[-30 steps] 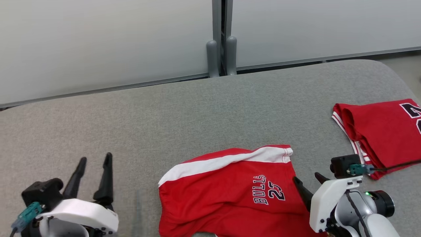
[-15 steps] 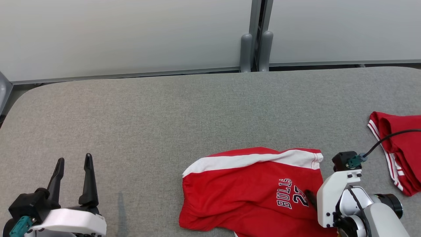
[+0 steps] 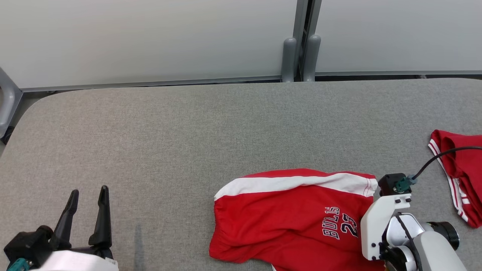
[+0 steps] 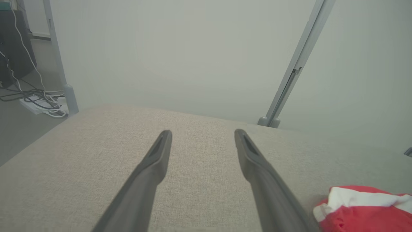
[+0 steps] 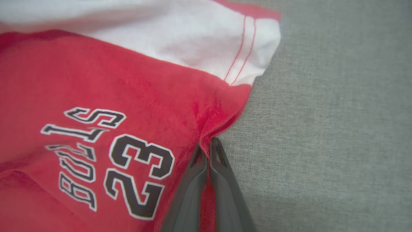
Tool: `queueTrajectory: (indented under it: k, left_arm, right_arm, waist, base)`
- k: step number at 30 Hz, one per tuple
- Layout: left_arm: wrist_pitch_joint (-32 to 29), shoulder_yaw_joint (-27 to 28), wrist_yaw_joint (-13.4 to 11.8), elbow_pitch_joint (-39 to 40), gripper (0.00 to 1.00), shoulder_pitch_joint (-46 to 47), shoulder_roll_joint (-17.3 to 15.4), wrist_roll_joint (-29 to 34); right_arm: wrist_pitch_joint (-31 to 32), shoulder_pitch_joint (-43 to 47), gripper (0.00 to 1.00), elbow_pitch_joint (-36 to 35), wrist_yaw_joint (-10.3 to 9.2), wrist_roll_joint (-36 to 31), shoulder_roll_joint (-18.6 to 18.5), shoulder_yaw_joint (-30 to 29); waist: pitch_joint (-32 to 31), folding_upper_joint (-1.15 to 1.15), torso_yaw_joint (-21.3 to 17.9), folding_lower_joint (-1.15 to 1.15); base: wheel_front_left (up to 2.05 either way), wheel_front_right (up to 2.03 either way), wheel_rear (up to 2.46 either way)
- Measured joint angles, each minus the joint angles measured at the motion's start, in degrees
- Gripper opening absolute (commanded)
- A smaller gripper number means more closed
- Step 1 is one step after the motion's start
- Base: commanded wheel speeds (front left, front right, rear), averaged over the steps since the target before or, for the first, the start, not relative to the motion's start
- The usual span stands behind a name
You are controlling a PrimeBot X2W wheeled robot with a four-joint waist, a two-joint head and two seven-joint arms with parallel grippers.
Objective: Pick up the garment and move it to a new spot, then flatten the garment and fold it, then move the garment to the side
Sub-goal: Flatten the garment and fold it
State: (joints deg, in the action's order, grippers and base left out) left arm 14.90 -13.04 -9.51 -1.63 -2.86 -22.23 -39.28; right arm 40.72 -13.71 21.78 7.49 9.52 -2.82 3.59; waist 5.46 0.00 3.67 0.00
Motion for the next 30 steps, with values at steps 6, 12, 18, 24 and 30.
queueTrajectory:
  k: [6,12,18,24,30]
  left_arm:
    - [-0.83,-1.35,-0.16,-2.89,1.00,-2.58,-2.47,3.54]
    - [-4.01,-2.44,-1.66,-1.41,1.00,-2.79,-1.40,2.65]
    - [-8.16,-4.70,-0.54,1.43,1.00,-2.53,0.14,0.14]
    - [-13.82,-7.39,0.46,3.01,1.00,0.47,1.24,-1.60]
    - [-21.02,-11.55,2.47,1.25,1.00,5.67,3.35,-3.65]
  right_arm:
    - [-1.34,0.15,0.00,-1.64,0.00,-4.88,0.16,-0.83]
    - [-0.80,3.21,0.00,-6.22,0.00,-10.60,-1.79,-5.59]
    - [2.16,8.87,0.00,-12.10,0.00,-11.68,-4.04,-10.14]
    - [3.53,11.31,1.00,-15.72,0.00,-10.45,-2.72,-12.16]
    - [2.09,12.02,1.00,-19.63,0.00,-7.65,-0.59,-13.77]
  waist:
    - [0.01,0.00,-0.32,0.00]
    - [-0.48,0.00,0.13,0.00]
    - [-1.20,0.00,0.42,0.00]
    - [-1.85,0.00,-0.98,0.00]
    - [-2.27,0.00,-2.31,0.00]
  base:
    - [0.00,0.00,0.00]
    - [0.00,0.00,0.00]
    - [0.00,0.00,0.00]
    - [0.00,0.00,0.00]
    - [0.00,0.00,0.00]
